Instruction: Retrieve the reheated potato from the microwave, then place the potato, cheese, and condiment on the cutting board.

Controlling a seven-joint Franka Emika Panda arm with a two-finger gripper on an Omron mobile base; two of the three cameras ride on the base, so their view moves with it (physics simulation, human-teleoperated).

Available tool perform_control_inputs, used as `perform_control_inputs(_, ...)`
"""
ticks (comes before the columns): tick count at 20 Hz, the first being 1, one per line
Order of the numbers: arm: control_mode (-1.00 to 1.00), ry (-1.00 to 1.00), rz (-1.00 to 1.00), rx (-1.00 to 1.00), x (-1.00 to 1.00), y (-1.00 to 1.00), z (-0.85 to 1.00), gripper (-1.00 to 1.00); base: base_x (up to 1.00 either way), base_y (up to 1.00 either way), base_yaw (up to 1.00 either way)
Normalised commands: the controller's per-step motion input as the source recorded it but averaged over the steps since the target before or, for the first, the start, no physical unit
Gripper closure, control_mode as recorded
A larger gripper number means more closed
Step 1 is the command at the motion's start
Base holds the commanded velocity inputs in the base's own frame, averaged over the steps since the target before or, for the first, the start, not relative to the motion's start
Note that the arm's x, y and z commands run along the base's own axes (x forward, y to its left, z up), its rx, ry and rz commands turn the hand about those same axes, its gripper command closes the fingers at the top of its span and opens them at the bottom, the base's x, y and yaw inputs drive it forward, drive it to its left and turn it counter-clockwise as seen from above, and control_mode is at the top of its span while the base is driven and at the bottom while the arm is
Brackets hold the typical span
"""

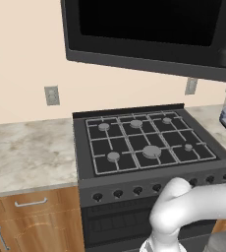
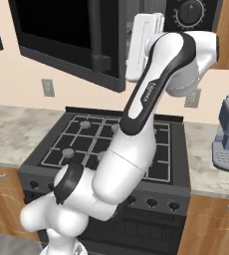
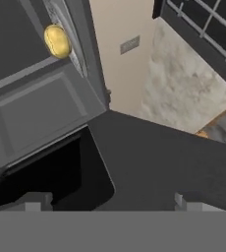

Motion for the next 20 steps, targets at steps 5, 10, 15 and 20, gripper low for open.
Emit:
perform_control_inputs(5,-1.0,-0.13,0.0,0.0,-0.69,0.67,0.0,-1.0,0.0,0.0,0.0)
perform_control_inputs(10,-1.0,-0.06,0.0,0.0,-0.48,0.78,-0.03,-1.0,0.0,0.0,0.0)
perform_control_inputs(15,-1.0,-0.01,0.0,0.0,-0.36,0.83,-0.05,-1.0,0.0,0.0,0.0)
perform_control_inputs(20,-1.0,-0.03,0.05,0.0,-0.35,0.89,-0.12,-1.0,0.0,0.0,0.0)
